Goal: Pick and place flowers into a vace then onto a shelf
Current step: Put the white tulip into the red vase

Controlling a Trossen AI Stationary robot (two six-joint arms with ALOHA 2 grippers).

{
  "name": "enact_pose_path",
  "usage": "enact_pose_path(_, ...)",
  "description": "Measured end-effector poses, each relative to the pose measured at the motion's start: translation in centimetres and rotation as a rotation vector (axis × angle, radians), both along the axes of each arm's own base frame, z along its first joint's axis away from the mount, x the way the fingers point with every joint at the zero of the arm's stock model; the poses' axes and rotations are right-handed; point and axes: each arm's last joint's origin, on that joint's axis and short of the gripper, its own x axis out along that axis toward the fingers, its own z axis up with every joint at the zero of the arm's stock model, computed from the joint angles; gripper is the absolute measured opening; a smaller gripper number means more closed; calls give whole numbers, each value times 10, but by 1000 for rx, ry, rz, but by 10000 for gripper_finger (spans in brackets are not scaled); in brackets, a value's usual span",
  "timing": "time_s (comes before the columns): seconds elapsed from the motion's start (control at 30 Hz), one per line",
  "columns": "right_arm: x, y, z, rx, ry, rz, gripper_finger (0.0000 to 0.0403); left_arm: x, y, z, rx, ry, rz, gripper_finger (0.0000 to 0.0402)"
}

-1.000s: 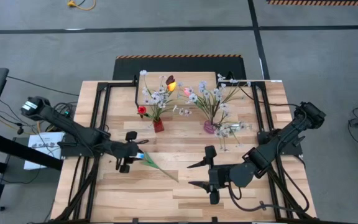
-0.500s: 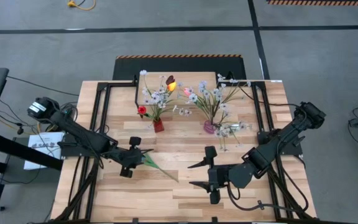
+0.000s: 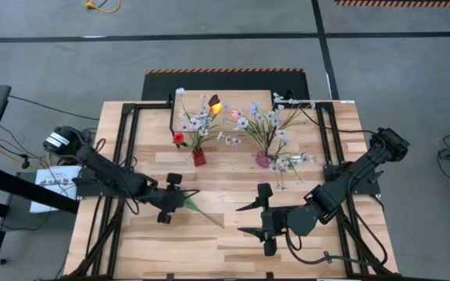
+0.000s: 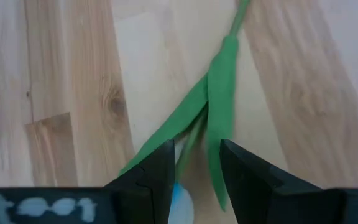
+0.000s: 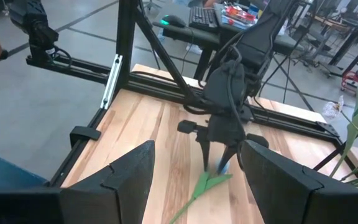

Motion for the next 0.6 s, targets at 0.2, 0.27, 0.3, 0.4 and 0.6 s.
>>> enact_pose_path(0.2,0,0,0,14,4,-3,232,7,2,-1,33,44,5,121)
enact_pose_path(0.27,-1,0,-1,12,6,-1,232,8,4,-1,33,57,10,121)
enact_pose_path(0.3,-1,1,-1,12,7,-1,232,7,4,-1,33,63,12,121)
enact_pose_path(0.4,-2,2,-1,8,11,3,232,8,6,-1,12,74,21,118)
enact_pose_path(0.6,-2,1,-1,8,12,2,232,6,6,-2,1,91,21,57)
